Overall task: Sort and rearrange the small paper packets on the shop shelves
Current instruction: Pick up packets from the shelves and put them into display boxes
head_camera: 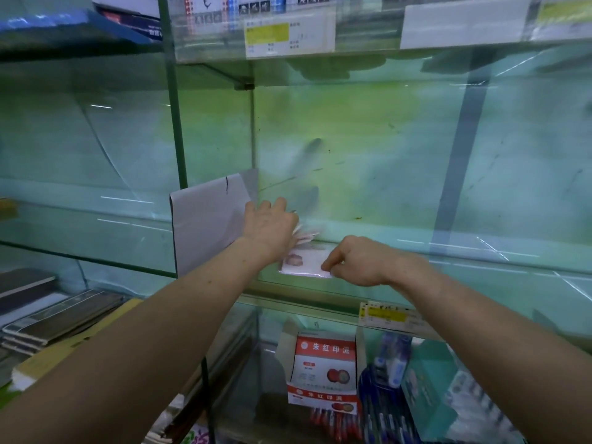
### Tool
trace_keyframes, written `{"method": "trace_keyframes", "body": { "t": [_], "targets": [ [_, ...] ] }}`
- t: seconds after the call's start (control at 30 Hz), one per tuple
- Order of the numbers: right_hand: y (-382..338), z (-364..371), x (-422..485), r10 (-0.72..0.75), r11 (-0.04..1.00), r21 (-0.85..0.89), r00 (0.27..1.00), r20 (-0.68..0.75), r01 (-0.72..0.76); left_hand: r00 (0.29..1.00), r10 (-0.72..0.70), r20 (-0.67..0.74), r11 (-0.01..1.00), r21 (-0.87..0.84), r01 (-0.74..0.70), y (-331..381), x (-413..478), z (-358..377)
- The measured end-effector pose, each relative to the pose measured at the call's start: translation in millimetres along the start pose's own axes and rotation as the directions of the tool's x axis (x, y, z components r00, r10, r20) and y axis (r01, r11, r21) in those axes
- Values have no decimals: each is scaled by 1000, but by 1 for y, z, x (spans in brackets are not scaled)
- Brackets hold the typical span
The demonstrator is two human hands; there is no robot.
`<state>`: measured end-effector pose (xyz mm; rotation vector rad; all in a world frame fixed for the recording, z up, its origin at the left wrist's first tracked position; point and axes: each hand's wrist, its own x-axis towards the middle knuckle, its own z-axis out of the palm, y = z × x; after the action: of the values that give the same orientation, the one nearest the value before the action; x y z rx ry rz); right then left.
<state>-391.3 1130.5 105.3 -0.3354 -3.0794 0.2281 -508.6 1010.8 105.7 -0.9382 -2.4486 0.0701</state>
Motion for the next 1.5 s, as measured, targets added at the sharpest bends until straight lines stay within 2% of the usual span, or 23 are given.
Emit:
{"method": "trace_keyframes", "body": {
  "t": [0.17,0.27,0.4,0.43,0.53,0.57,0.63,0.7,0.83,0.93,0.97,1.03,1.13,1.23,1.27,1.33,1.4,1.5],
  "targets": [
    [-7,-6,4,163,982,-111,984,75,-154,999,17,35,1000,15,-18,8,-3,4],
    [-26,17,15,94,996,-13,992,86,-93,999,14,47,999,35,-16,10,-3,3],
    [-22,10,12,180,981,65,984,18,-181,988,7,157,999,-47,0,9,-4,-7],
    [-21,5,8,199,977,72,980,2,-198,989,5,150,996,-84,8,9,-6,-11],
    [-15,-4,5,238,970,54,971,-36,-236,998,-49,-38,994,-98,45,10,-17,-24],
    [-13,-5,6,245,968,62,968,-44,-242,997,-75,-16,992,-102,73,10,-22,-27],
    [-10,-5,10,289,948,154,956,-46,-280,980,-81,181,981,-162,111,14,-31,-25],
    [-11,-6,13,319,901,317,947,-24,-295,937,-45,347,962,-239,135,18,-33,-16],
    [-12,-4,15,308,801,505,945,111,-321,902,-54,428,885,-398,242,20,-34,-11],
    [-8,-5,15,305,798,510,945,118,-322,872,-48,487,802,-502,324,17,-36,-16],
    [-7,-5,15,307,809,495,946,100,-316,862,-35,505,763,-544,349,17,-37,-17],
    [-8,-5,16,299,818,495,952,68,-292,849,2,528,624,-664,412,23,-38,-20],
    [-5,-6,15,304,813,506,951,53,-288,844,16,536,325,-801,502,35,-38,-27],
    [4,-9,12,342,811,495,939,30,-311,829,-14,559,-11,-829,559,37,-32,-31],
    [7,-11,12,350,802,507,936,26,-314,827,-28,562,-87,-825,558,36,-29,-32],
    [10,-14,11,370,771,541,928,48,-336,825,-66,562,-170,-821,545,35,-27,-35],
    [14,-15,10,376,682,636,919,118,-361,828,-75,555,-234,-817,527,37,-27,-40],
    [21,-23,7,346,546,767,925,158,-336,828,20,560,-343,-774,532,42,-28,-45]
  ]
}}
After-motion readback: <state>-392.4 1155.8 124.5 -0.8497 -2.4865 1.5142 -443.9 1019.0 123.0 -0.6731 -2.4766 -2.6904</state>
